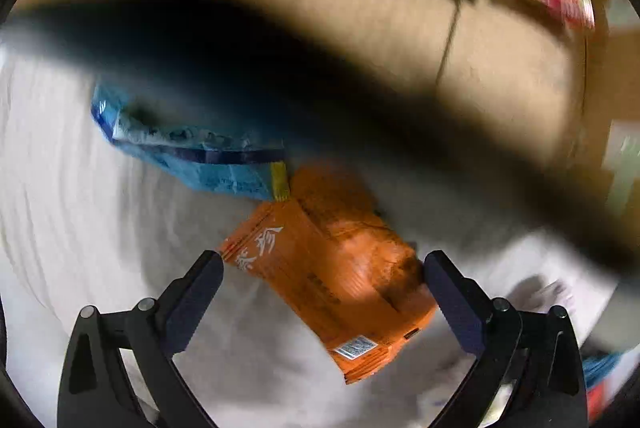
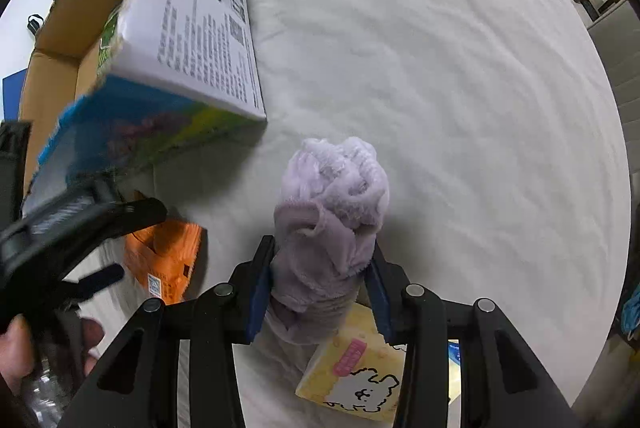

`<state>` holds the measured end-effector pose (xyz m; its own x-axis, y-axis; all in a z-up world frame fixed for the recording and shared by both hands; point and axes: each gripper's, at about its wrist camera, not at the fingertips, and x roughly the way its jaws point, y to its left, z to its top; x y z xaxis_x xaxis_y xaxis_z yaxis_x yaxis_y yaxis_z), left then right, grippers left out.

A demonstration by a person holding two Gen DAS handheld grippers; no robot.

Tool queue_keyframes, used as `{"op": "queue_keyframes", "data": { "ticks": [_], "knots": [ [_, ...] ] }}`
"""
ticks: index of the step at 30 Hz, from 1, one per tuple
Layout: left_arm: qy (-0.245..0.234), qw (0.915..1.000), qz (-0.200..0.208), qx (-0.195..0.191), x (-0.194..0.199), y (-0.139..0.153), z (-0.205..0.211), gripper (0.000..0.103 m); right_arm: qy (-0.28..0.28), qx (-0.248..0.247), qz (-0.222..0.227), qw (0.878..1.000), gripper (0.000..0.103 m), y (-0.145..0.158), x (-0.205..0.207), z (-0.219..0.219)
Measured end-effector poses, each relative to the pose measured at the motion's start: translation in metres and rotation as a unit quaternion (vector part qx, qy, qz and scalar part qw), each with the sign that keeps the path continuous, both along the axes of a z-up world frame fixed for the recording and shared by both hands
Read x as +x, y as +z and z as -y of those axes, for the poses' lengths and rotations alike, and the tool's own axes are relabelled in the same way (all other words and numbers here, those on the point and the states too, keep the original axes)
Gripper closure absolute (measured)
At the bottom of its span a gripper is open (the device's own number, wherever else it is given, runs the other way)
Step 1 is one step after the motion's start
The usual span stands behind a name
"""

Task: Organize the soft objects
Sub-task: 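Grasp the orange bag with the left tool while the right grasps the lavender towel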

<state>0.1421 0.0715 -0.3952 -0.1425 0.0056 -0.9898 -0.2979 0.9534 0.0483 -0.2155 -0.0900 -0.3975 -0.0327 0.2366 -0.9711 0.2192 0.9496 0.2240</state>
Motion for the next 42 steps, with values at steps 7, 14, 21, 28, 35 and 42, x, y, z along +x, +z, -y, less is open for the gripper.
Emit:
{"op": "queue_keyframes", "data": {
  "ticks": [7,14,21,28,35,42],
  "knots": [
    [-0.092,0.9957,0.000,0.011,-0.028,0.004,-0.021,0.000,0.058,-0.008,-0.012,0.998,0.058,0.005,0.012,-0.024],
    [-0.093,0.9956,-0.001,-0.014,-0.027,-0.006,-0.039,0.000,0.082,-0.014,-0.031,0.996,0.058,-0.003,0.034,-0.033],
    [-0.122,0.9918,0.026,-0.027,-0.036,-0.013,-0.025,0.021,0.071,-0.015,-0.062,0.995,0.050,-0.016,0.048,-0.023],
    [-0.121,0.9908,0.048,-0.040,-0.057,0.011,-0.022,0.042,0.099,-0.035,-0.051,0.993,0.058,-0.018,0.066,-0.042],
    [-0.126,0.9882,0.067,-0.054,-0.073,0.028,-0.029,0.045,0.109,-0.030,-0.041,0.993,0.059,-0.013,0.063,-0.056],
    [-0.173,0.9757,0.127,-0.045,-0.119,0.069,-0.037,0.045,0.120,-0.023,-0.020,0.992,0.059,0.012,0.056,-0.068]
  ]
}}
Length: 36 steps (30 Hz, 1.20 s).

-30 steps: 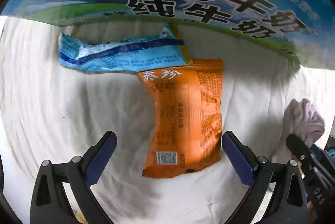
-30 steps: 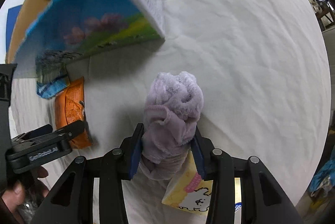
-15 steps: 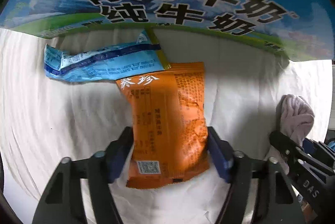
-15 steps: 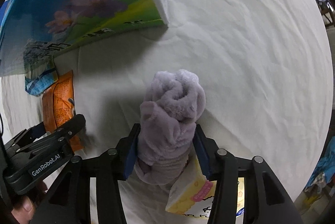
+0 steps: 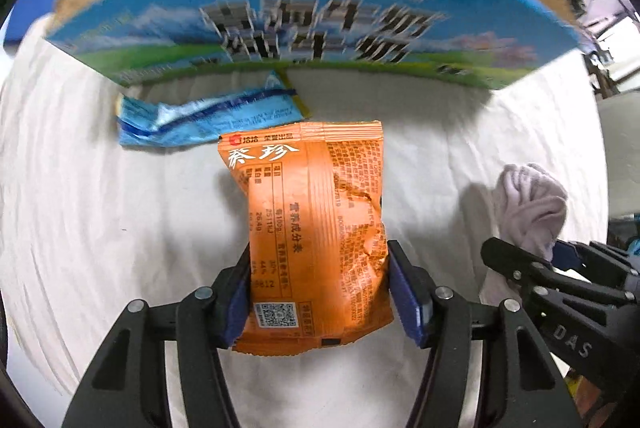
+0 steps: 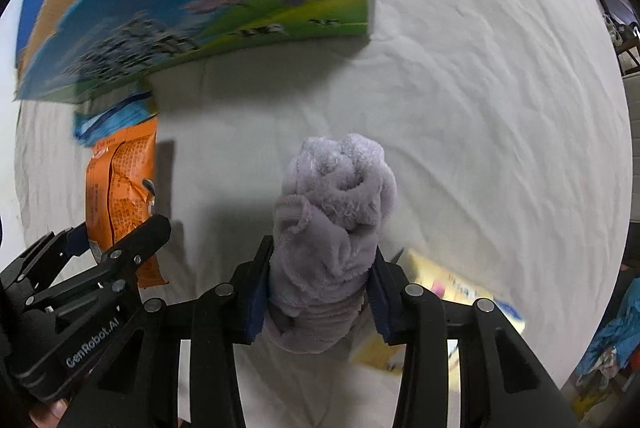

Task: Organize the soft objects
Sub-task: 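Grasp the orange bag with the left tool while the right grasps the lavender towel, then lower the orange bag and lavender towel into the box, open both tools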

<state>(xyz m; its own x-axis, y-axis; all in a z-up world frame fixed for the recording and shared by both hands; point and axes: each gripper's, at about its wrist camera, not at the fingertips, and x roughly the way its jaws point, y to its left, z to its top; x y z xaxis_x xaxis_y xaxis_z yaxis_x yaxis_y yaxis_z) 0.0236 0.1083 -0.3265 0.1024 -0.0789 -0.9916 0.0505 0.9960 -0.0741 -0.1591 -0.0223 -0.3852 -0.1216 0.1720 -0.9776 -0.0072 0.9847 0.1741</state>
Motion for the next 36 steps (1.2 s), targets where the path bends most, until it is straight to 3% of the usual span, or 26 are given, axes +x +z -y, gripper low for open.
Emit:
{"op": "queue_keyframes", "data": {
  "ticks": [3,11,19,27,31,36],
  "knots": [
    [-0.017,0.9993,0.032,0.000,-0.015,0.027,-0.006,0.045,-0.002,0.006,0.012,1.000,0.059,0.018,-0.008,0.017],
    [-0.037,0.9926,0.113,-0.026,-0.030,0.115,-0.021,0.045,-0.007,0.023,0.058,0.998,0.059,0.082,-0.009,0.013],
    [-0.047,0.9837,0.167,-0.045,0.006,0.172,-0.023,0.045,-0.017,0.044,0.114,0.992,0.059,0.136,-0.017,-0.017],
    [-0.044,0.9765,0.203,-0.058,0.060,0.195,-0.036,0.045,-0.020,0.064,0.158,0.985,0.059,0.188,0.025,-0.038],
    [-0.043,0.9776,0.197,-0.061,0.096,0.187,-0.042,0.045,-0.027,0.068,0.162,0.984,0.059,0.196,0.049,-0.041],
    [-0.038,0.9829,0.168,-0.066,0.148,0.164,-0.049,0.045,-0.034,0.058,0.161,0.985,0.059,0.179,0.093,-0.045]
  ]
}}
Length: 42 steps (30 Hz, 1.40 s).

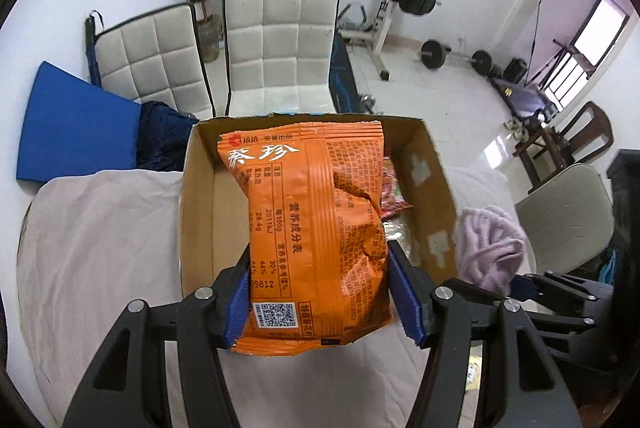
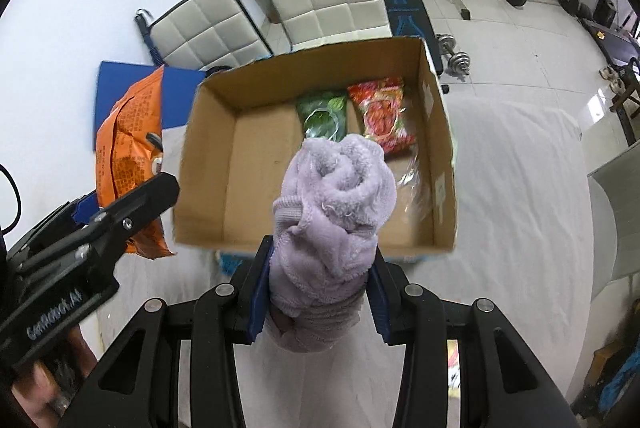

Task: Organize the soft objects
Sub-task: 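Lower the orange bag and lavender towel into the box, open both tools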

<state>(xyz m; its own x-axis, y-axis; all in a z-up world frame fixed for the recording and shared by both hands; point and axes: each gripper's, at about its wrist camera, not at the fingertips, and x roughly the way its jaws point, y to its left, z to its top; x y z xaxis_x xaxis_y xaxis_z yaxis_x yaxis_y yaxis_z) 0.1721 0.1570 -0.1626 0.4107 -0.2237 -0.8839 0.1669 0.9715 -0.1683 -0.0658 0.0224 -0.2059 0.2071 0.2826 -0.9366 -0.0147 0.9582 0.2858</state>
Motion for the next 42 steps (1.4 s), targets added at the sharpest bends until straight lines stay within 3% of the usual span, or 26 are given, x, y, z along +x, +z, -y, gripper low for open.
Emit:
{"op": "queue_keyframes", "data": {
  "ticks": [6,11,20,36,42],
  "knots": [
    [0.019,0.9974,-0.069,-0.011,0.068,-0.054,-0.008,0.045,-0.009,-0.016,-0.027,0.999,0.059,-0.037,0.050,0.000],
    [0.036,0.9903,-0.134,-0.013,0.112,-0.108,-0.014,0.045,-0.008,-0.039,-0.069,0.997,0.059,-0.085,0.087,-0.002],
    [0.031,0.9793,-0.199,0.016,0.152,-0.170,-0.012,0.045,0.016,-0.092,-0.135,0.986,0.059,-0.165,0.118,-0.005],
    [0.039,0.9695,-0.242,-0.002,0.174,-0.192,-0.012,0.045,0.042,-0.142,-0.170,0.974,0.058,-0.205,0.125,-0.016],
    [0.039,0.9693,-0.242,-0.010,0.166,-0.178,-0.012,0.037,0.031,-0.133,-0.175,0.975,0.047,-0.203,0.127,-0.016]
  ]
}}
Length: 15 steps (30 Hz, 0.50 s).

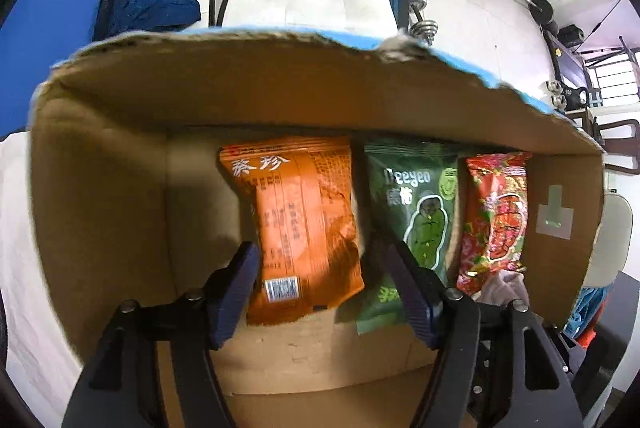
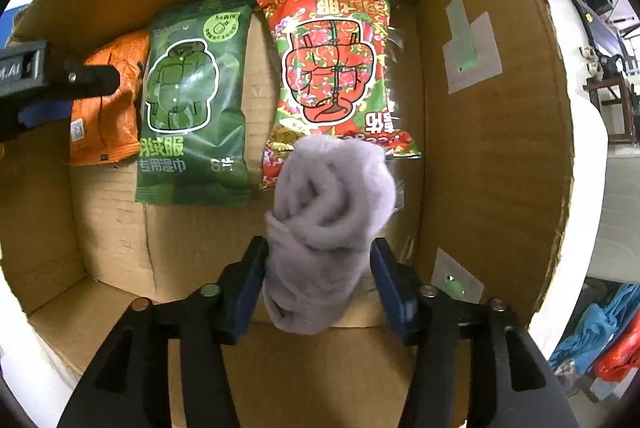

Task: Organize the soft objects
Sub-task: 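Lower the orange bag and lavender towel into the box, open both tools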

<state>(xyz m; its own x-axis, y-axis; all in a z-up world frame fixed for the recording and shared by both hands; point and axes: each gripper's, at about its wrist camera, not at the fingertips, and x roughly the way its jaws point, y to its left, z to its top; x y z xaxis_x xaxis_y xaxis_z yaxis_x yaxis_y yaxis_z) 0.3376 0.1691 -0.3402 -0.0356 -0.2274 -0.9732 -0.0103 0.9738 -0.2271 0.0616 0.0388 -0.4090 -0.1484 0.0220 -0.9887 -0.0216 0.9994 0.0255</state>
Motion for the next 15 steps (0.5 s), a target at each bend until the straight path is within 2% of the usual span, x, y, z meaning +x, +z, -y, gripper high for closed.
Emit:
{"op": "queue_keyframes", "data": {
  "ticks": [3,5,6,7,8,9,15],
  "knots": [
    [0.003,0.9999,0.010,-0.007,-0.008,0.012,-0.006,0.028,-0.009,0.006,-0.002,1.000,0.045,0.011,0.001,0.003],
    [-0.003,0.9997,0.021,-0.012,-0.018,0.023,-0.006,0.013,-0.015,0.013,0.003,1.000,0.042,0.018,-0.001,0.003],
    [-0.007,0.9996,0.026,-0.011,-0.023,0.028,-0.005,0.010,-0.018,0.016,0.006,1.000,0.041,0.023,-0.001,0.004],
    [-0.011,0.9993,0.035,-0.006,-0.031,0.034,-0.004,0.008,-0.022,0.018,0.012,1.000,0.032,0.028,-0.003,0.005],
    [-0.017,0.9989,0.044,0.000,-0.038,0.041,-0.004,0.006,-0.023,0.017,0.018,0.999,0.016,0.033,-0.005,0.007],
    [-0.021,0.9984,0.053,0.002,-0.044,0.047,-0.004,0.005,-0.025,0.016,0.032,0.999,0.012,0.040,-0.008,0.007],
    [-0.028,0.9913,0.127,0.014,-0.092,0.090,-0.001,0.003,-0.022,0.017,0.101,0.995,0.009,0.083,-0.032,0.004]
  ]
}}
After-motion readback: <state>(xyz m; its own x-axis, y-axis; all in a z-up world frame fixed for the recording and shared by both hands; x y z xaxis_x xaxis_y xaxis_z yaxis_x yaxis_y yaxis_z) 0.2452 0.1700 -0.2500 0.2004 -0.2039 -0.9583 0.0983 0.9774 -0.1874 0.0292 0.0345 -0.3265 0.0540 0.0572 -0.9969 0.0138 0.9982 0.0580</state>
